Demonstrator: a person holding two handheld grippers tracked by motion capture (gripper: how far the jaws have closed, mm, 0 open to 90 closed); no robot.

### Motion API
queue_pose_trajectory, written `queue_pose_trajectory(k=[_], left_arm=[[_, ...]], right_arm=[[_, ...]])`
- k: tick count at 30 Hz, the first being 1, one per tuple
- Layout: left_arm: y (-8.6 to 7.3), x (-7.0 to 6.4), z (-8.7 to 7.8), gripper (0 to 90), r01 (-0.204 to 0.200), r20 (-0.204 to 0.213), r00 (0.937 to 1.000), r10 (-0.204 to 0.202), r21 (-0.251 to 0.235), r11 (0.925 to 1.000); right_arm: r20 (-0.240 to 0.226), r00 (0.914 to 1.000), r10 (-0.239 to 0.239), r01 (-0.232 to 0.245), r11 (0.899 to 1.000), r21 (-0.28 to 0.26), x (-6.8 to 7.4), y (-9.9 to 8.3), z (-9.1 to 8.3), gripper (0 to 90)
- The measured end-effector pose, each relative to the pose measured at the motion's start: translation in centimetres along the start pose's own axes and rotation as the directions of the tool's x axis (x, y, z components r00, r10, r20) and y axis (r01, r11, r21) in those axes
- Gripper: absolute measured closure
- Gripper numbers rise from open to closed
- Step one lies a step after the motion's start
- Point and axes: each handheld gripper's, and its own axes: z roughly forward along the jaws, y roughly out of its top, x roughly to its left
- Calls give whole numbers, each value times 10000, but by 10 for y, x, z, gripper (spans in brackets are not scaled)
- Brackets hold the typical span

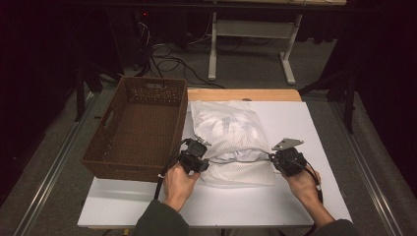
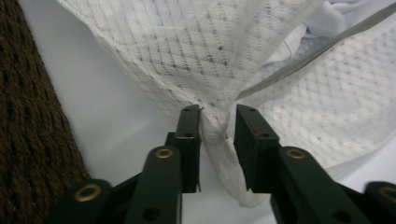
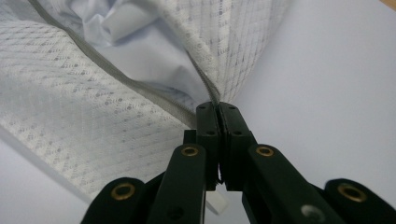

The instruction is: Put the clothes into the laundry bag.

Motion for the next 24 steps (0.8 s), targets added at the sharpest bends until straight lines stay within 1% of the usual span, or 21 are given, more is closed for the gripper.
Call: queue_pose_trajectory(k=[3,4,6,7,8,10,11,13,14,15,16,17,19,20,21,22,23,24], left_arm=[[-1,-2,6,759,-116,-173,9998,122,341,9994],[-1,-2,7,765,-136,-166,9998,143,413,9991],[-1,-3,8,766,-105,-221,9997,114,432,9990],[-1,-3,7,752,-61,-252,9997,71,387,9992],[-1,-3,8,708,29,-246,9997,-18,447,9990],[-2,-2,12,570,165,-453,9989,-133,704,9974],[-3,-1,13,560,202,-442,9989,-169,753,9970],[-4,-1,17,550,353,-333,9989,-327,803,9961],[-4,-1,18,561,385,-260,9990,-365,806,9960],[-4,-1,20,589,400,-82,9992,-395,836,9957],[-4,-2,22,633,405,10,9992,-407,803,9959],[-4,-3,22,691,343,61,9994,-349,762,9965],[-4,-5,23,799,185,48,9998,-189,731,9972],[-5,-4,21,826,142,28,9999,-144,740,9972],[-6,-4,20,832,120,-16,9999,-119,788,9968],[-7,-3,18,836,83,-107,9999,-75,772,9970],[-9,-1,14,837,87,-188,9998,-73,750,9971],[-11,-1,12,837,86,-217,9997,-70,725,9973]], right_arm=[[-84,9999,109,-109,9999,-37,-4,-6,-4,889],[-187,9997,136,-138,9998,-108,-6,-8,-5,888],[-416,9988,276,-285,9994,-213,-6,-9,-6,879],[-564,9981,241,-253,9995,-206,-7,-9,-6,868],[-592,9978,301,-312,9994,-175,-6,-9,-7,819],[-463,9983,363,-389,9975,-585,-6,-8,-10,717],[-414,9983,410,-439,9965,-708,-5,-8,-12,693],[-470,9981,392,-436,9944,-959,-5,-5,-14,633],[-479,9981,397,-447,9930,-1097,-4,-2,-14,617],[-577,9977,366,-430,9926,-1139,-2,0,-13,613],[-638,9975,320,-390,9929,-1125,0,3,-11,616],[-661,9977,168,-239,9939,-1079,3,5,-8,633],[-775,9970,-70,3,9963,-863,9,8,-1,717],[-777,9967,-231,180,9977,-660,12,8,3,777],[-706,9967,-390,363,9986,-393,14,7,7,817],[-756,9963,-414,406,9991,-131,14,5,12,843],[-840,9959,-321,331,9994,111,14,2,17,854],[-929,9951,-338,386,9980,500,14,-3,23,853]])
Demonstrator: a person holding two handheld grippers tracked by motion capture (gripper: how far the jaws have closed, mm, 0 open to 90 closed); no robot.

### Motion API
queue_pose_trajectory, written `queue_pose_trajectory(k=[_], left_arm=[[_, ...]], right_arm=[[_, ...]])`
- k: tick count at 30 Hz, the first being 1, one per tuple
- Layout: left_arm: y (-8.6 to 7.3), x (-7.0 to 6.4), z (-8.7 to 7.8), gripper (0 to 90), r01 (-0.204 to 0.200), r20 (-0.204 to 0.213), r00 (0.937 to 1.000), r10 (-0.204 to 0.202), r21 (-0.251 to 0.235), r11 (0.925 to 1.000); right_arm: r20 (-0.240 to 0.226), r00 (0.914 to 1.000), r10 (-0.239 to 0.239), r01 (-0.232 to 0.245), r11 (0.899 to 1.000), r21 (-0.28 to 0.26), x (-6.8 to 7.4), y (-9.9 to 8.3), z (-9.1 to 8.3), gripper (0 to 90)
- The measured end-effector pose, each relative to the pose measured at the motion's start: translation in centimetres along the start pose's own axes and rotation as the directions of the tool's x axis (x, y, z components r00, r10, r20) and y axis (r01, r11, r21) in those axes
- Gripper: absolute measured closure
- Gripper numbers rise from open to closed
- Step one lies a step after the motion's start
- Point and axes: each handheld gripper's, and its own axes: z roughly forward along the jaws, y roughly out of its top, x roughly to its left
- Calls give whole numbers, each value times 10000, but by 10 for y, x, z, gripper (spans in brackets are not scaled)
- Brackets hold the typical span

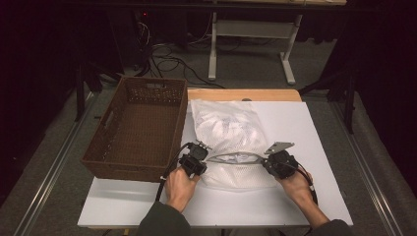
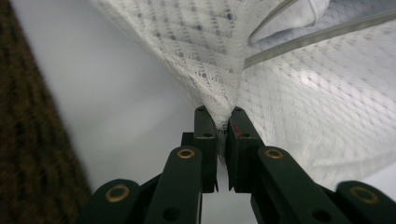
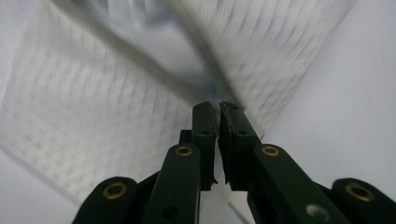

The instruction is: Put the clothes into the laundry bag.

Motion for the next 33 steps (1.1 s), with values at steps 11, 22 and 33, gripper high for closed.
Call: queue_pose_trajectory(k=[11,22,33], left_arm=[[-11,2,-2,724,107,-69,9999,-106,198,9997],[-8,2,7,718,243,463,9986,-248,113,9996],[-10,4,0,724,295,307,9991,-294,-6,9996]], right_arm=[[-175,9997,193,-214,9914,-1290,2,0,-14,622],[119,9977,674,-649,9875,-1439,-7,11,2,444],[21,9999,-162,164,9966,-805,4,28,25,738]])
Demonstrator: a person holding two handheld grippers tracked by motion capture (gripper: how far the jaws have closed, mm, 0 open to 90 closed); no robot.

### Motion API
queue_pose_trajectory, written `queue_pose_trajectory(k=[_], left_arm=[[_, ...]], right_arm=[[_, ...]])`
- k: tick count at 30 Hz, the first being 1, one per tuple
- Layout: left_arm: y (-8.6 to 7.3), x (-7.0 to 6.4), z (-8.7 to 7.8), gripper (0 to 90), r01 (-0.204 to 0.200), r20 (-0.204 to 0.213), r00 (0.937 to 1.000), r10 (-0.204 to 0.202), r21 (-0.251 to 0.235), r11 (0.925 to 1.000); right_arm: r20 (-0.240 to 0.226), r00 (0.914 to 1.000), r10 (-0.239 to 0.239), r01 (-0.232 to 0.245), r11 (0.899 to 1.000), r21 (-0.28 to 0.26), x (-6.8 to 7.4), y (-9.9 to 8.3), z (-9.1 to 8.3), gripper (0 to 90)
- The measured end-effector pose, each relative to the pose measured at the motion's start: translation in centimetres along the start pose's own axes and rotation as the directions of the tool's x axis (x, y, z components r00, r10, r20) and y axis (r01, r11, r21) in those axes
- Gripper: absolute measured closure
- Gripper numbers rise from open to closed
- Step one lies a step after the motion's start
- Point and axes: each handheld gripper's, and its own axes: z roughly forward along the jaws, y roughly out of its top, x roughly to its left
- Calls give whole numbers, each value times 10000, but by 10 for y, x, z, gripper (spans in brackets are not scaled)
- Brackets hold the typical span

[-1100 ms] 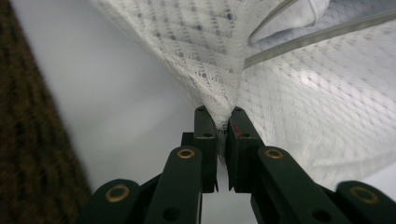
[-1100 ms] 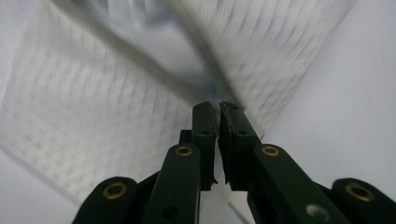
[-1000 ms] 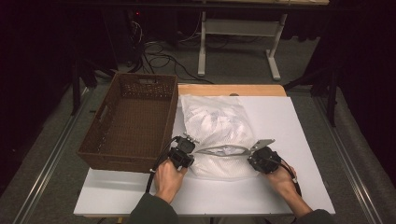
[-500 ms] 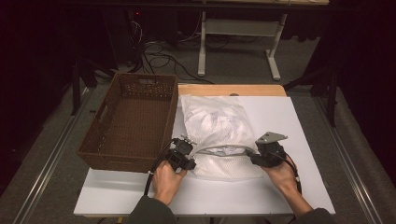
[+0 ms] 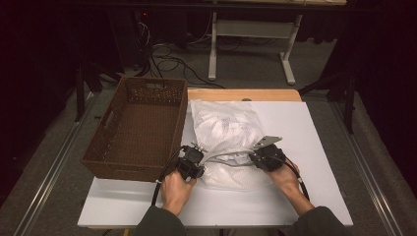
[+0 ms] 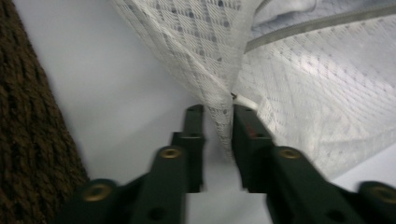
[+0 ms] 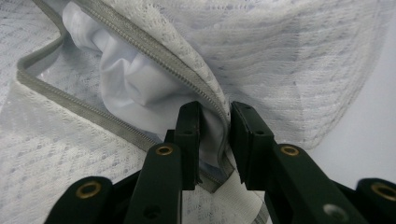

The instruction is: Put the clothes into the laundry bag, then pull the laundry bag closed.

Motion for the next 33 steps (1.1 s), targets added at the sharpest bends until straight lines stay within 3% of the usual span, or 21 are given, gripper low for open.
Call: queue_pose_trajectory(k=[3,8,11,14,20,22,26,29,33], left_arm=[[1,-1,2,677,3,-85,10000,-3,25,10000],[2,-2,7,831,-246,-25,9997,247,174,9995],[3,-1,7,850,-212,42,9998,212,222,9995],[3,-1,7,855,-196,136,9997,194,163,9997],[2,1,10,855,-284,392,9988,281,79,9996],[1,3,11,855,-322,485,9983,320,26,9995],[1,5,12,854,-521,659,9965,524,-63,9986],[-1,6,13,853,-578,792,9951,591,-187,9982],[-5,8,11,852,-556,1035,9928,601,-455,9974]], right_arm=[[-61,9999,-147,148,9998,94,0,1,4,719],[99,9993,-372,370,9990,243,0,2,13,680],[402,9979,-514,496,9978,449,-2,2,20,673],[483,9988,-83,70,9996,271,-8,3,25,656],[665,9977,146,-176,9988,460,-9,6,25,598],[620,9979,182,-214,9985,501,-8,5,19,559],[547,9966,624,-628,9980,52,-9,4,1,534],[620,9947,820,-795,9960,-417,-7,4,-16,621],[940,9950,351,-235,9922,-1225,2,1,-40,815]])
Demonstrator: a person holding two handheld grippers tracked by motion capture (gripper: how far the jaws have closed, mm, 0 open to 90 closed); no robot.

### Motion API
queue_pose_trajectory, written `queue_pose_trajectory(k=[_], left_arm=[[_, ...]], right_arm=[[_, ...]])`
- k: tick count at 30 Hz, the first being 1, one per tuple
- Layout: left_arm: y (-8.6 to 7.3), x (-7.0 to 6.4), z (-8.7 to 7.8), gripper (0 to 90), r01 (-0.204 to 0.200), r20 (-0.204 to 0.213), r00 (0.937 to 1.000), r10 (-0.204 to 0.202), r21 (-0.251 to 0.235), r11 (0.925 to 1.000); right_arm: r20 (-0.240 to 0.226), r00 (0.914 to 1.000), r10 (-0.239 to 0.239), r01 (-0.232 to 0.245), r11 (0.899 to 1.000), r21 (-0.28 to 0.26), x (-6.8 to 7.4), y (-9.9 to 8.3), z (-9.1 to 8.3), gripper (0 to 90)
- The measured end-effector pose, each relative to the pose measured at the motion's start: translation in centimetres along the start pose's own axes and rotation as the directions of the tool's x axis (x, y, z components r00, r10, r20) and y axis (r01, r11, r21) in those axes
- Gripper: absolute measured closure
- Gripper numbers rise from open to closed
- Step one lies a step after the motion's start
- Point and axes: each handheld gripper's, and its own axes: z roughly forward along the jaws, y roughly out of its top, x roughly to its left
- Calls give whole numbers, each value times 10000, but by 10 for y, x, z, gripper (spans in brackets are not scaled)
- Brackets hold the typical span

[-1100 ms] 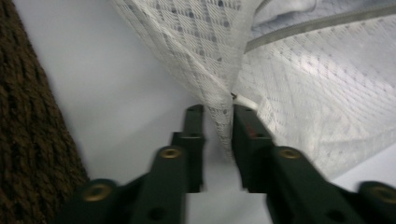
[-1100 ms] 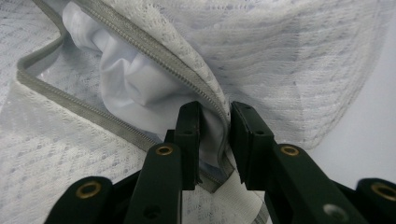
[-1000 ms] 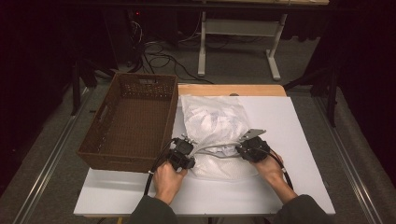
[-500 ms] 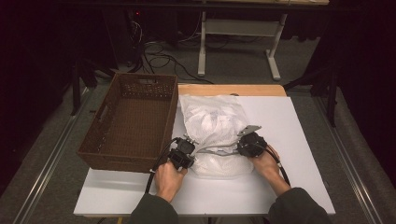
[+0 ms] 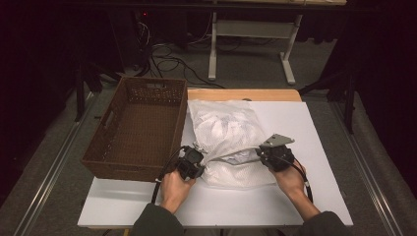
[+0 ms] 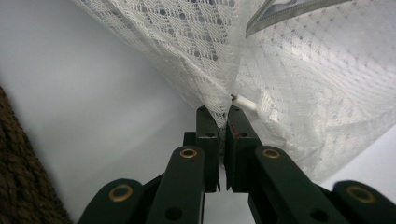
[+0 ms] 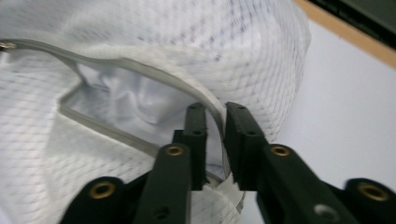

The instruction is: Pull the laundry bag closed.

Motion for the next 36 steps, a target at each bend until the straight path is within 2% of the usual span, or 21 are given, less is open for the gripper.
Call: queue_pose_trajectory(k=[2,5,7,12,14,18,24,26,29,32,35,36], left_arm=[[-1,-1,-2,853,-16,102,9999,17,-91,10000],[0,-2,-2,853,-48,210,9998,50,-99,9999],[0,-1,-2,853,-113,208,9997,114,-68,9999],[-1,1,-2,852,-185,300,9994,187,-72,9998],[-1,1,-1,853,-206,409,9989,208,-53,9998],[-1,1,1,855,-219,538,9983,221,-38,9998],[-1,2,1,856,-218,544,9983,224,-108,9997],[-1,2,1,856,-120,585,9982,127,-124,9999],[-2,2,0,856,-181,544,9983,188,-139,9997],[-2,3,-1,856,14,661,9978,6,-296,9996],[-1,4,-4,855,191,910,9957,-152,-421,9989],[-1,5,-6,855,295,1012,9946,-242,-506,9983]], right_arm=[[-69,9999,-140,139,9997,-218,6,1,-9,845],[-544,9983,-216,216,9998,-6,17,3,-12,848],[-739,9961,-475,488,9987,159,26,6,-9,842],[-1460,9885,-404,451,9986,287,44,12,5,828],[-1706,9837,-566,638,9973,372,53,14,14,861],[-2123,9756,-563,681,9965,489,66,17,28,898],[-2504,9662,-614,752,9961,460,85,25,45,885],[-2697,9603,-709,855,9954,428,90,26,50,873],[-2743,9585,-773,944,9943,499,94,26,55,857],[-2889,9542,-774,994,9931,623,98,24,59,827],[-3144,9432,-1074,1422,9857,901,106,21,64,791],[-3091,9427,-1256,1603,9830,894,109,20,64,787]])
